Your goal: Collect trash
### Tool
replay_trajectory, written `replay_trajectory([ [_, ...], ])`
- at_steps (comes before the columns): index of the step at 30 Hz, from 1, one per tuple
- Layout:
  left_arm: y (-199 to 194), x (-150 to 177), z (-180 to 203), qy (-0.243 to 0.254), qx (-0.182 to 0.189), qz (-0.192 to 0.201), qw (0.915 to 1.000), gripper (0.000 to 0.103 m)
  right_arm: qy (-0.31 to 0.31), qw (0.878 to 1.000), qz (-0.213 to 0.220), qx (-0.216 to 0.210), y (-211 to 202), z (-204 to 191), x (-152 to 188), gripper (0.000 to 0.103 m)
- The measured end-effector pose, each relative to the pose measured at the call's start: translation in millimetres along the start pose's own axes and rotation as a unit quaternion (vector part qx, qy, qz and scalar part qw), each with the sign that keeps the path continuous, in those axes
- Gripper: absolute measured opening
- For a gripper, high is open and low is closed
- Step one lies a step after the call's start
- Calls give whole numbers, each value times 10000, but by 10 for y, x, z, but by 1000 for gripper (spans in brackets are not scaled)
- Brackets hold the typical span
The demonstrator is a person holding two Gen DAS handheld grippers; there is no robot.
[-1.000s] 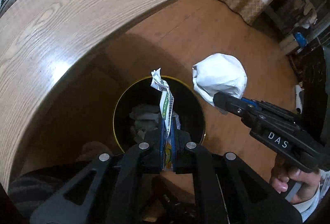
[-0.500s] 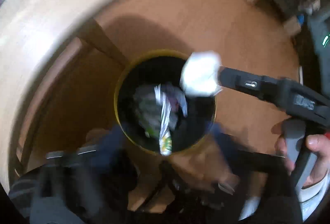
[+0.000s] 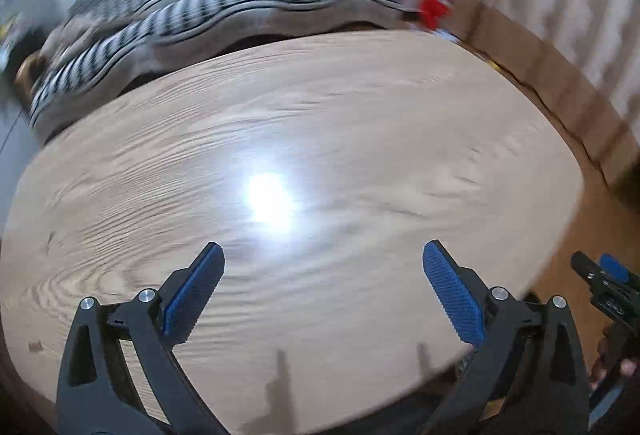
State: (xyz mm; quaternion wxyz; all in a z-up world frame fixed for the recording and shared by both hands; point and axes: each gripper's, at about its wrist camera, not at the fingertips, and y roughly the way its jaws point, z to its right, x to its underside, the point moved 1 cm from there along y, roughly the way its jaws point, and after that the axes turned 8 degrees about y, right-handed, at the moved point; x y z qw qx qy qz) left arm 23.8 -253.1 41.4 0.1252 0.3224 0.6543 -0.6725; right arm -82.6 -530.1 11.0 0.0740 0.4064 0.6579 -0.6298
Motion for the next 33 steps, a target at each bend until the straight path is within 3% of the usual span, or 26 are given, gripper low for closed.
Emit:
replay_trajectory([
  [3, 79, 27, -529, -430, -447, 66, 9981, 97, -485, 9976, 142, -470, -21, -734, -165, 97],
  [7, 219, 71, -1089, -984, -594, 108, 9933, 97, -1127, 9851, 306, -1260, 52, -1792, -312, 97],
  [9, 311, 87, -1300, -1225, -786, 29, 9893, 97, -1249, 9823, 338, -1355, 162, -2158, -341, 97],
  [12, 322, 73, -1519, -1425, -760, -23, 9869, 97, -1296, 9820, 556, -1257, 439, -2590, -322, 97],
  [14, 313, 87, -1640, -1516, -985, 8, 9835, 97, -1435, 9828, 352, -1108, 668, -2801, -295, 97],
  [15, 300, 105, -1668, -1546, -1035, -8, 9825, 97, -1569, 9803, 111, -1193, 738, -2878, -272, 97],
  [24, 373, 197, -1782, -1730, -929, -189, 9804, 97, -1809, 9772, -65, -1106, 865, -3003, -111, 97],
  [33, 286, 253, -1504, -1023, -1205, -75, 9874, 97, -1648, 9797, -221, -1123, 788, -2759, 45, 97],
])
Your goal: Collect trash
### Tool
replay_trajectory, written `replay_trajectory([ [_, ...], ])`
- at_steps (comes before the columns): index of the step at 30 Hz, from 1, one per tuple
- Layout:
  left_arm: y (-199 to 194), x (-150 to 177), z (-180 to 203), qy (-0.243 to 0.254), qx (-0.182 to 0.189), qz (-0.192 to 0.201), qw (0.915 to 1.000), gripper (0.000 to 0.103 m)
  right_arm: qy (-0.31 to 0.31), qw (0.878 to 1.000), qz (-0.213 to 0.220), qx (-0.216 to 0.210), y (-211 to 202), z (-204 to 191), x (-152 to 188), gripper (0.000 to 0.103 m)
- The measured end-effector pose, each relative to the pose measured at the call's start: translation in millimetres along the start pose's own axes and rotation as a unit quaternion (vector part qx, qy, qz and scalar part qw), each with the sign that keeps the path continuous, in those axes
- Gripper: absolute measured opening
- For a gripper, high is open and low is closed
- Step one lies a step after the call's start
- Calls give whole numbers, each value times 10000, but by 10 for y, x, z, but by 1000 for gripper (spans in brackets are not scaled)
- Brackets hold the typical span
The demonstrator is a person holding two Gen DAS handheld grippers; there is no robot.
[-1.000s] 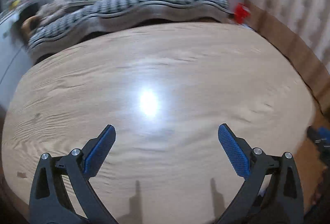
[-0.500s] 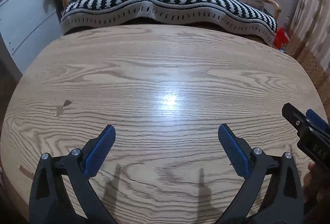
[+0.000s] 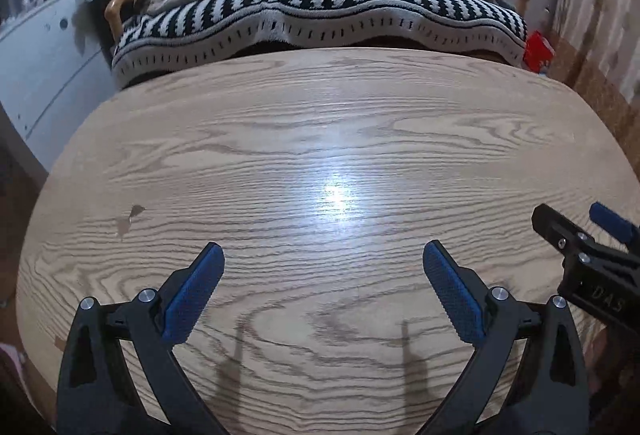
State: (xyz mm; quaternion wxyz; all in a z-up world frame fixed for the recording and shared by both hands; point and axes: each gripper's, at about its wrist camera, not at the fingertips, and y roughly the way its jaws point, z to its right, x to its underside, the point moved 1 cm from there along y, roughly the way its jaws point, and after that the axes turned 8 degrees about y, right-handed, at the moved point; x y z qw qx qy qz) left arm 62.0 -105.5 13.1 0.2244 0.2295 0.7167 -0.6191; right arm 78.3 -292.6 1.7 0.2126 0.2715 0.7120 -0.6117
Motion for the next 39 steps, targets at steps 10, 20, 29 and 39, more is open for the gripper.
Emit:
replay_trajectory([
  [10, -39, 54, -1, 37, 87, -36, 9999, 97, 449, 9988, -190, -50, 40, 134, 0, 97],
  [20, -103, 26, -11, -46, 46, 45, 10000, 97, 391, 9992, -52, 41, -10, 217, -17, 97],
  [29, -150, 48, -39, 16, 146, -2, 9999, 97, 427, 9988, -38, 232, 22, 304, 2, 97],
  [39, -189, 14, -86, -148, 248, 38, 9996, 97, 456, 9985, 42, 295, -24, 243, 7, 97],
])
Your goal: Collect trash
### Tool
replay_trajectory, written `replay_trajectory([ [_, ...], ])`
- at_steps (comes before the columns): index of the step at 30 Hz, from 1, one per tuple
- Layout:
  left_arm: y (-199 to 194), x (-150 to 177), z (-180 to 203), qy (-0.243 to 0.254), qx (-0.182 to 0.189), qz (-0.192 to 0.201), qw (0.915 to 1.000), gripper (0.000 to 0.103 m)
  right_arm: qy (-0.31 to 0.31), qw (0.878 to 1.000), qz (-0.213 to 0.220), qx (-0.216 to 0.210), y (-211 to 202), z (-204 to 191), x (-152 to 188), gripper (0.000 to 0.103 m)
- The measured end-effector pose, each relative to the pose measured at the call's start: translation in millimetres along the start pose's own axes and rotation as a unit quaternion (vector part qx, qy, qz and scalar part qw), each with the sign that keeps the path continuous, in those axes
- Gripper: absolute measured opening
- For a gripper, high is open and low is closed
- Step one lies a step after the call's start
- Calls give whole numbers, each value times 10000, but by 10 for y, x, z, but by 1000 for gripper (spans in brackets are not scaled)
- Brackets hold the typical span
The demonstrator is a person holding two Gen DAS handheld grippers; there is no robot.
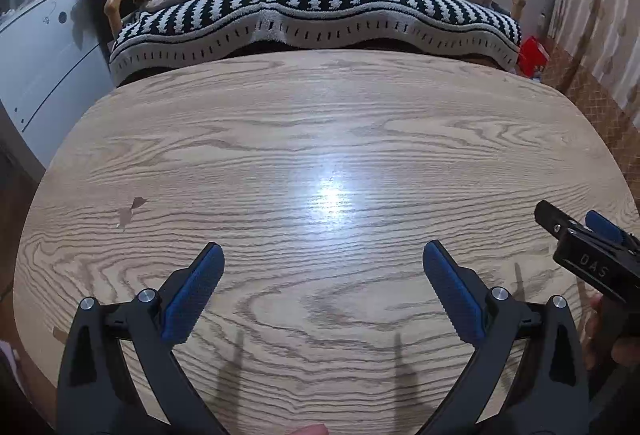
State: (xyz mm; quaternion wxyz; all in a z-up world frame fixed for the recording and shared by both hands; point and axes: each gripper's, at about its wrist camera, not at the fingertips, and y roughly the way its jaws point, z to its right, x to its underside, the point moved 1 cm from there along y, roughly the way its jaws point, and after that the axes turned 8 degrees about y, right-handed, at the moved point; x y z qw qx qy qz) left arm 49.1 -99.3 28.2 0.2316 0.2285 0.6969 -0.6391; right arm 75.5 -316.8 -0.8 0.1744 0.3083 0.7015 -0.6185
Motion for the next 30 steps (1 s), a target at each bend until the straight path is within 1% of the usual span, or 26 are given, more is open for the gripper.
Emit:
replay_trajectory([
  [3, -14, 2, 21, -19, 54, 47, 10000, 97, -84, 9999, 46, -97, -47, -50, 17, 97],
  [7, 48, 22, 85, 50, 97, -98, 9999, 97, -230, 9997, 68, -61, -57, -89, 24, 97],
  [11, 49, 26, 154, 217, -89, -1, 9997, 97, -73, 9998, 25, -159, -59, -21, 1, 97],
  [15, 32, 25, 226, 367, -180, 75, 9991, 97, 95, 9997, -26, -234, -60, 29, -12, 97],
  [24, 31, 65, 295, 486, -136, 117, 9987, 97, 132, 9994, -88, -294, -55, 44, -4, 97],
  [30, 26, 65, 278, 441, -93, 93, 9989, 97, 89, 9995, -99, -288, -58, 45, 1, 97],
])
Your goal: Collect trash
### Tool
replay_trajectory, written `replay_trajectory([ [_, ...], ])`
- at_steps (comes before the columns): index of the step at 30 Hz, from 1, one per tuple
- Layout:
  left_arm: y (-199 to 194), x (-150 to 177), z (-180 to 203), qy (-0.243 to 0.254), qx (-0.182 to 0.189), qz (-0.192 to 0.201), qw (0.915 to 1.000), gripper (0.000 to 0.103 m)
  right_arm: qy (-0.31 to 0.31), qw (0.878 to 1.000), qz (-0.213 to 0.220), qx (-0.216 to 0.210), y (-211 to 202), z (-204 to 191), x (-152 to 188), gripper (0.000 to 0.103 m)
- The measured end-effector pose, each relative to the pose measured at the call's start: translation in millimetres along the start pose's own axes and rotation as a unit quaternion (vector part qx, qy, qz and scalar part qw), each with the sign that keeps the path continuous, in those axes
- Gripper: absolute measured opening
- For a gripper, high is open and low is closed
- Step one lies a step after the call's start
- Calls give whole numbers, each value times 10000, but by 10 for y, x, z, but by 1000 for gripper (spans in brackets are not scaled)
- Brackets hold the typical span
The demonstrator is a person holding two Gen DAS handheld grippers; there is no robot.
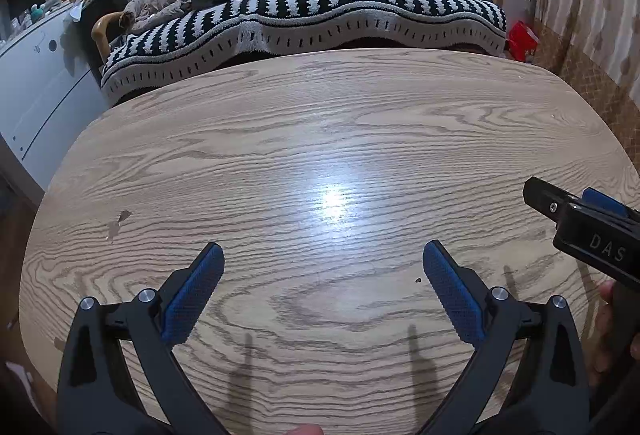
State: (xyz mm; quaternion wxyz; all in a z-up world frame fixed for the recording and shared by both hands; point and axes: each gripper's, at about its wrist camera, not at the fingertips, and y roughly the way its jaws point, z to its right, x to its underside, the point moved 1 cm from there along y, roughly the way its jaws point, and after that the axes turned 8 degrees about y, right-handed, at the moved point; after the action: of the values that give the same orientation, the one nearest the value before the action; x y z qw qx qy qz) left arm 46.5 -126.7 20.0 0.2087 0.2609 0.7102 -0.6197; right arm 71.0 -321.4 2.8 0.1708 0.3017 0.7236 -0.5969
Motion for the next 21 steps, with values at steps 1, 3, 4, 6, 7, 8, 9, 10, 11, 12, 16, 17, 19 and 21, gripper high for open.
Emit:
replay_trajectory([
  [1, 2, -2, -1, -4, -6, -2, 10000, 97, 0, 10000, -7, -1, 0, 2, 2, 97],
  [3, 2, -5, -2, 9, -45, -8, 10000, 97, -3, 10000, -7, -2, 0, 0, 3, 97],
  [4, -1, -3, 2, 24, -30, 0, 10000, 97, -4, 10000, -6, -1, 0, -2, 4, 97],
  [6, 2, -7, 8, 27, 0, -3, 10000, 97, -6, 10000, -14, -5, 11, -9, -3, 97],
  [7, 2, -8, 9, 26, 13, -5, 10000, 97, -4, 10000, -20, -18, 13, -8, -1, 97],
  [8, 3, -5, 9, 25, 25, -7, 10000, 97, -6, 10000, -25, -27, 13, -16, 1, 97],
  [9, 5, -4, 10, 24, 39, -9, 10000, 97, -12, 10000, -29, -35, 13, -8, -3, 97],
  [10, 4, -4, 7, 24, 53, -6, 10000, 97, -17, 10000, -31, -35, 14, -8, 0, 97],
  [11, 4, -2, 9, 29, 57, -4, 10000, 97, -15, 10000, -31, -36, 14, -9, 1, 97],
  [12, 5, 1, 8, 38, 57, -4, 10000, 97, -13, 10000, -32, -38, 14, -9, 2, 97],
  [16, 10, 1, 8, 57, 127, 10, 9999, 97, -9, 10000, -36, -42, 14, -12, 3, 97],
  [17, 7, -2, 3, 54, 132, 29, 9999, 97, -10, 10000, -41, -50, 16, -9, 6, 97],
  [19, -1, -9, 1, 71, 107, 68, 9999, 97, -13, 10000, -50, -64, 20, -9, 8, 97],
  [21, -5, -16, 11, 86, 95, 83, 9999, 97, -13, 10000, -48, -59, 20, -9, 7, 97],
])
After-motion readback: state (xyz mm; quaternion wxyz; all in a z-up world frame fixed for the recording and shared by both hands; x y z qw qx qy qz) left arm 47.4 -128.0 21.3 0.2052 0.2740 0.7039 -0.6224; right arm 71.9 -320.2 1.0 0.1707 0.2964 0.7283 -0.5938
